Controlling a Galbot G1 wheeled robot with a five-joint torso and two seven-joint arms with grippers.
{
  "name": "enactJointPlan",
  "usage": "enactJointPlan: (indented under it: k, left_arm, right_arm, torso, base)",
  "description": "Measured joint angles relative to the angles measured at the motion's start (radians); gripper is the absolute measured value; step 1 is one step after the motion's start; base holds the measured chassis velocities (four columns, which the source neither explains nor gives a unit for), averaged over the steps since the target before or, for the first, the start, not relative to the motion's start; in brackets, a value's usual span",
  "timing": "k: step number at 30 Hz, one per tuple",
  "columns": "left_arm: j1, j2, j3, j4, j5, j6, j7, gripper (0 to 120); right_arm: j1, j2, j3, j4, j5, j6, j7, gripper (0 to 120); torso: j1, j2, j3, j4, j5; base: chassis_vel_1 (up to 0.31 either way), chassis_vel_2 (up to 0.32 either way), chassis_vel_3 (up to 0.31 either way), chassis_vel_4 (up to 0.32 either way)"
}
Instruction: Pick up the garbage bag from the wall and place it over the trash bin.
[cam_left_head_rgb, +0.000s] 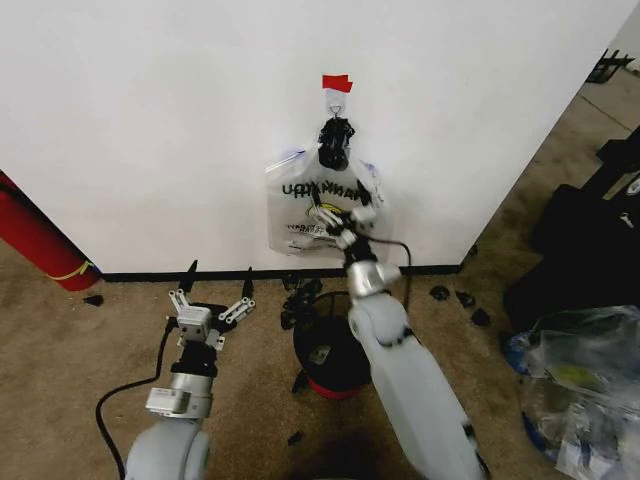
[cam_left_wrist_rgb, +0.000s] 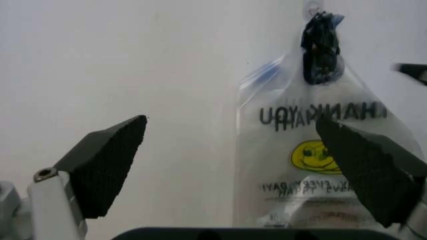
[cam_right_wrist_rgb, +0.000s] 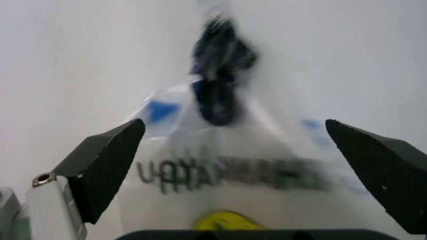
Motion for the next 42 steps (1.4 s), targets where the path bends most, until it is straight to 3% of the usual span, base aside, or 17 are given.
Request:
enactJointPlan:
  k: [6, 8, 14, 25, 42]
  left_arm:
    - [-0.043, 0.049, 0.03, 0.002, -0.029, 0.016, -0.003, 100]
    - [-0.045, 0.054, 0.034, 0.0, -0.03, 0.017, -0.003, 100]
    - [-0.052, 0.091, 0.069, 0.009, -0.038, 0.021, -0.004, 100]
    - [-0.022, 0.092, 0.095, -0.019, -0.033, 0.017, -0.006, 100]
    - [0.061, 0.077, 0.075, -0.065, -0.024, -0.004, -0.021, 100]
  right_arm:
    - [-0.288, -0.022, 0.157, 0.146, -0.065, 0.039, -0.086, 100]
    - [-0.316, -0.018, 0.17, 0.154, -0.077, 0.05, -0.094, 100]
    - [-0.508, 0.06, 0.252, 0.21, -0.213, 0.215, -0.188, 100]
    - [-0.636, 0.08, 0.262, 0.303, -0.236, 0.279, -0.199, 100]
    - [-0.661, 0.092, 0.267, 0.295, -0.241, 0.352, -0.15, 100]
  torso:
    - [0.0, 0.0, 0.0, -0.0001, -0.0001]
    - [0.0, 0.0, 0.0, -0.0003, -0.0002]
    - [0.0, 0.0, 0.0, 0.0003, -0.0004]
    - [0.0, 0.0, 0.0, 0.0003, -0.0003]
    - [0.0, 0.0, 0.0, 0.0004, -0.0001]
  base:
    - [0.0, 0.0, 0.0, 0.0]
    - [0.0, 0.0, 0.0, 0.0]
    - [0.0, 0.0, 0.0, 0.0]
    - [0.0, 0.0, 0.0, 0.0]
    - [0.0, 0.0, 0.0, 0.0]
